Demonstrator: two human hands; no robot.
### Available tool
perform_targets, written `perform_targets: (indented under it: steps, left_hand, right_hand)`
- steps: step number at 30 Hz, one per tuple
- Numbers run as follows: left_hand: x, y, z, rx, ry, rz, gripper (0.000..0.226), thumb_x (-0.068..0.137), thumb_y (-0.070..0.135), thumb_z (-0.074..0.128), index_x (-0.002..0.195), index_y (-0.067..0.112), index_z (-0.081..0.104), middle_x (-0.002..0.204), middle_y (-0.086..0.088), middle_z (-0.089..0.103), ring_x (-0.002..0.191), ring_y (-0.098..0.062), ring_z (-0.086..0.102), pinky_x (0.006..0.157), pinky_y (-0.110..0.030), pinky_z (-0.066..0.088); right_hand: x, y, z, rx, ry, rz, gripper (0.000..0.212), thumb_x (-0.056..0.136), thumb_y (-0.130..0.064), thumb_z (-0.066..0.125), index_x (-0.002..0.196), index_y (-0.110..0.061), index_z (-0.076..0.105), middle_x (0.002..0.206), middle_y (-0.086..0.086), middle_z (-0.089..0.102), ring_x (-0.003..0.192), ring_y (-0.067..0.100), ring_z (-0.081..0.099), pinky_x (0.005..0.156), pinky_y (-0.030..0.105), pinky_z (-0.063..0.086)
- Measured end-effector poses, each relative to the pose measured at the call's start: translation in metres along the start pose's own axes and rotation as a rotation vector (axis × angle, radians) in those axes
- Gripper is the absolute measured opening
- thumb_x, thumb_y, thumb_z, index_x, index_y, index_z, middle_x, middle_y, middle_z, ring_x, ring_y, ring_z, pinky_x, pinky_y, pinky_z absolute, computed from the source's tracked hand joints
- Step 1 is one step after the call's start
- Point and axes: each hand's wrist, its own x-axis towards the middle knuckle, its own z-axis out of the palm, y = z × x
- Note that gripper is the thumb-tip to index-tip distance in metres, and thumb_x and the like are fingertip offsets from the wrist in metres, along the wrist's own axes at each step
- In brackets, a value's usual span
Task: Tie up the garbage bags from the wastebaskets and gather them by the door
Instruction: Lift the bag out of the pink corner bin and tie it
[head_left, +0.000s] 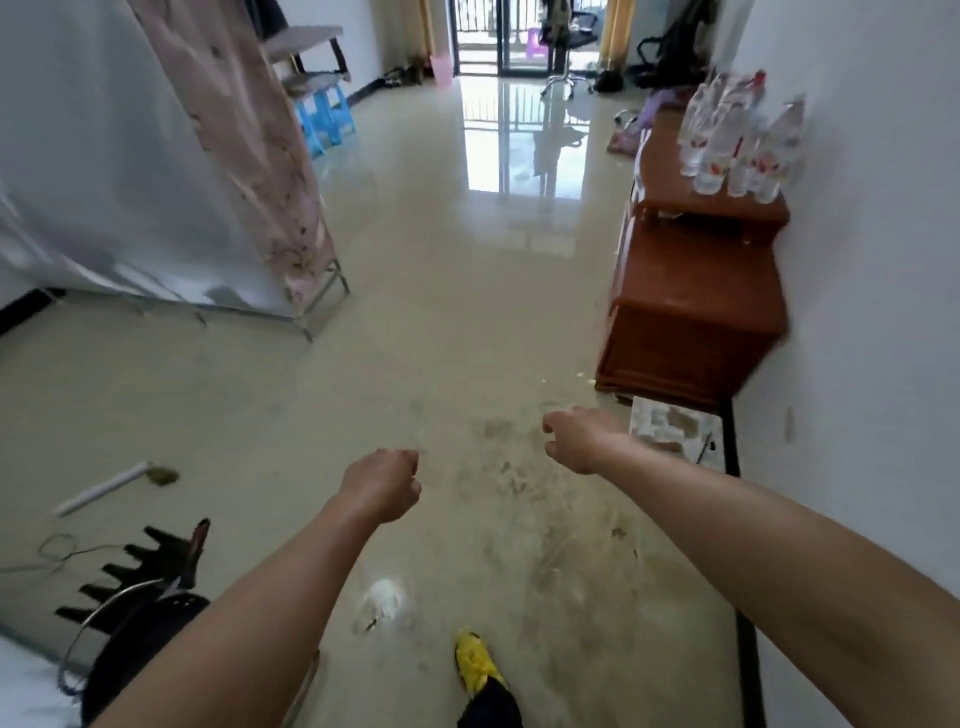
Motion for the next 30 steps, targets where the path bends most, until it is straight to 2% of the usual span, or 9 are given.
perform_targets:
  steps: [8, 16, 22, 26, 30]
  left_hand:
    - [0.146, -0.15, -0.097, -0.042, 0.008, -0.202, 0.028, 0.092, 0.029, 0.049, 0.116, 0.02, 0.06, 0.125, -0.008, 0.06, 0.113, -0.027, 0.058, 0.087, -0.032, 0.045]
    - [0.28, -0.268, -0.154, -0.084, 0.013, -0.358, 0.029, 0.092, 0.027, 0.048, 0.117, 0.02, 0.059, 0.126, -0.008, 0.059, 0.114, -0.027, 0.057, 0.087, -0.032, 0.044]
    - [0.4, -0.378, -0.206, -0.163, 0.031, -0.548, 0.027, 0.092, 0.026, 0.046, 0.115, 0.019, 0.058, 0.123, -0.008, 0.06, 0.111, -0.028, 0.058, 0.082, -0.032, 0.043]
    - [0.443, -0.444, -0.239, -0.257, 0.078, -0.638, 0.025, 0.091, 0.023, 0.045, 0.111, 0.017, 0.059, 0.117, -0.008, 0.062, 0.104, -0.028, 0.059, 0.075, -0.031, 0.042]
    - [0.455, -0.524, -0.241, -0.35, 0.067, -0.769, 0.022, 0.091, 0.021, 0.046, 0.109, 0.014, 0.058, 0.114, -0.009, 0.062, 0.097, -0.029, 0.06, 0.076, -0.033, 0.046]
  right_hand:
    - [0.201, -0.123, -0.099, -0.007, -0.013, -0.223, 0.039, 0.096, -0.031, 0.048, 0.133, -0.022, 0.054, 0.136, 0.004, 0.056, 0.121, 0.026, 0.055, 0.093, 0.036, 0.045]
    - [0.409, -0.239, -0.168, -0.086, -0.028, -0.456, 0.04, 0.094, -0.035, 0.05, 0.132, -0.023, 0.053, 0.135, 0.005, 0.056, 0.123, 0.026, 0.053, 0.094, 0.036, 0.045]
    - [0.581, -0.349, -0.226, -0.175, -0.039, -0.646, 0.039, 0.095, -0.035, 0.05, 0.132, -0.021, 0.054, 0.135, 0.006, 0.056, 0.121, 0.026, 0.055, 0.093, 0.036, 0.045]
    - [0.665, -0.428, -0.273, -0.232, -0.027, -0.734, 0.039, 0.095, -0.034, 0.05, 0.131, -0.02, 0.054, 0.134, 0.008, 0.056, 0.119, 0.029, 0.056, 0.094, 0.039, 0.047]
    - [0.726, -0.534, -0.295, -0.316, -0.039, -0.87, 0.04, 0.096, -0.034, 0.049, 0.134, -0.022, 0.052, 0.134, 0.007, 0.057, 0.119, 0.029, 0.056, 0.091, 0.037, 0.045]
